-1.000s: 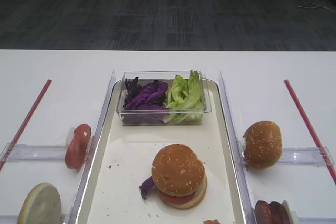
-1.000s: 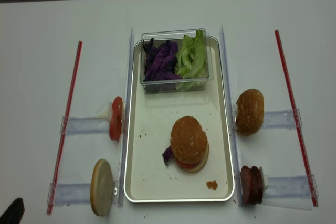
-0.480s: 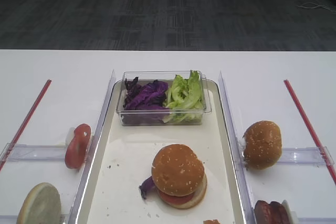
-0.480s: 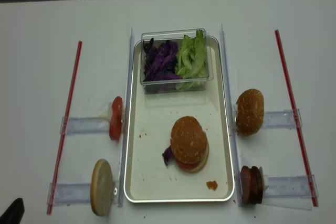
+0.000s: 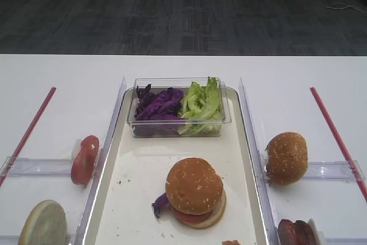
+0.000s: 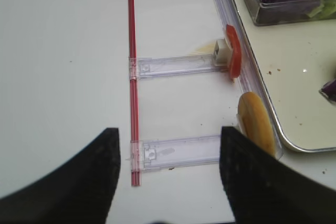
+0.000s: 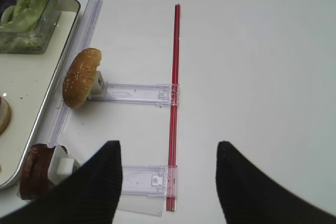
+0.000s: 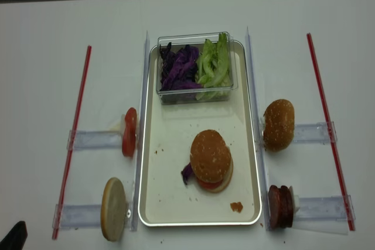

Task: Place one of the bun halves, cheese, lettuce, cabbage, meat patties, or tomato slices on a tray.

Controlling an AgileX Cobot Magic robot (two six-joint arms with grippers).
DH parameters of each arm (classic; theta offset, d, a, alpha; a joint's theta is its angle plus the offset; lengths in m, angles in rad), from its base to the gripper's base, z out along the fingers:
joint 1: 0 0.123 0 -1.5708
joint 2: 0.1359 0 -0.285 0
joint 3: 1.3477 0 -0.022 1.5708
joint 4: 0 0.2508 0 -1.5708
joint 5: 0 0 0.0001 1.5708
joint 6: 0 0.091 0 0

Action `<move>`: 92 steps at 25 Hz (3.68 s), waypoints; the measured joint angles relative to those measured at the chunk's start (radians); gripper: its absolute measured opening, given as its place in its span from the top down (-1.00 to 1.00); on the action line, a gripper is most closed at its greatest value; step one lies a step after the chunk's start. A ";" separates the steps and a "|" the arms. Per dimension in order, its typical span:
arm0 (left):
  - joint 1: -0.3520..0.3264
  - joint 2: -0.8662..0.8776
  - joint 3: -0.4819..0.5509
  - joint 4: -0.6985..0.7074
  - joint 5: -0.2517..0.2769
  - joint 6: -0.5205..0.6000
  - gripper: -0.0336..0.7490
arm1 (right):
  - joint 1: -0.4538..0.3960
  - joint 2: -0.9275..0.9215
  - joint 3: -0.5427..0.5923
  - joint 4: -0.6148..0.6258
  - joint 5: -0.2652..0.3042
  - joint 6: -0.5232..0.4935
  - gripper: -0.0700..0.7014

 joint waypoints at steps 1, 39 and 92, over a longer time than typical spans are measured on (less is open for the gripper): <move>0.000 0.000 0.000 0.000 0.000 0.000 -0.10 | 0.000 0.000 0.000 0.000 0.000 0.000 -0.27; 0.000 0.000 0.000 0.000 0.000 0.000 -0.10 | 0.000 0.000 0.000 0.000 0.000 -0.002 -0.25; 0.000 0.000 0.000 0.000 0.000 0.000 -0.10 | 0.000 0.000 0.000 0.000 0.000 -0.002 0.26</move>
